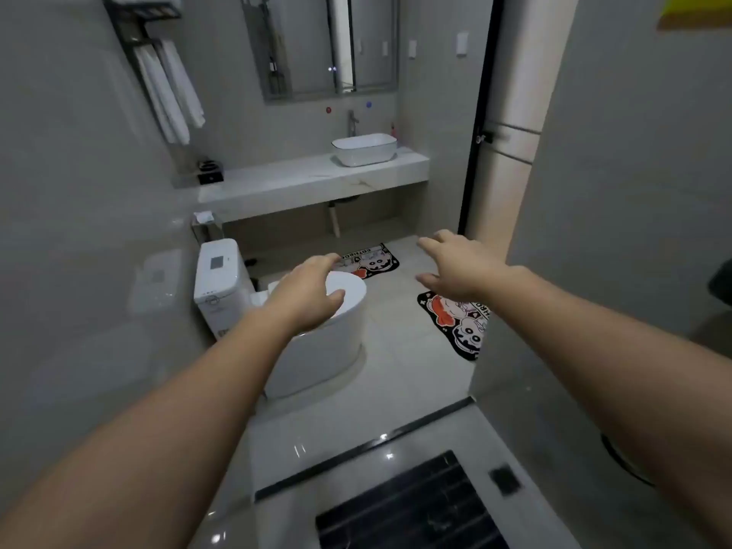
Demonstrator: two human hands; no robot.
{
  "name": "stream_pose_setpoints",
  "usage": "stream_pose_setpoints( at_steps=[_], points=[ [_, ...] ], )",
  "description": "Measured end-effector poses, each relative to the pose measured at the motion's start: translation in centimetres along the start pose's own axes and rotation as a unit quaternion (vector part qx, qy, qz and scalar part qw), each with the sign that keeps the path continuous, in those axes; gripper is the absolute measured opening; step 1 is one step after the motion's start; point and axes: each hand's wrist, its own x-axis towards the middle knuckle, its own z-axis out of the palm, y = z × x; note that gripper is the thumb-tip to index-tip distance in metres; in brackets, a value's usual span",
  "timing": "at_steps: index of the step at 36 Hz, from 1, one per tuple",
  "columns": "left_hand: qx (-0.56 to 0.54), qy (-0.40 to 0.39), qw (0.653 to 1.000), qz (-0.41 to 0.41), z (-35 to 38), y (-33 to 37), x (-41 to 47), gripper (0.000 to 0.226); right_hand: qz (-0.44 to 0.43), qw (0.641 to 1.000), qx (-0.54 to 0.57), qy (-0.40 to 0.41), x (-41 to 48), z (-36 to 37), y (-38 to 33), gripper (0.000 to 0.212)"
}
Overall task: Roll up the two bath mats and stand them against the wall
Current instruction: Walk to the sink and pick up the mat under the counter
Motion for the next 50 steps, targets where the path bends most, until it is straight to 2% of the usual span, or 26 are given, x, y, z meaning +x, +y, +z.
stream_pose_setpoints(
  at_steps=[12, 32, 41, 50],
  points=[
    [0.011, -0.037, 0.999, -0.007, 6.1, -1.4, 4.5, 0.059, 0.010, 0.999, -0.007, -0.038, 3.6, 5.6, 3.8, 0.055],
    [-0.020, -0.057, 0.992, -0.108, 14.6, 0.6, 20.6, 0.056, -0.032, 0.993, 0.036, -0.111, 18.9, 13.0, 16.5, 0.051],
    [-0.023, -0.055, 0.989, -0.137, 16.2, -0.2, 24.4, 0.055, -0.055, 0.990, 0.041, -0.122, 22.9, 15.1, 18.4, 0.053],
    [-0.029, -0.072, 0.989, -0.126, 18.0, -1.5, 29.1, 0.055, -0.025, 0.989, 0.060, -0.136, 26.8, 16.9, 20.4, 0.056]
  ],
)
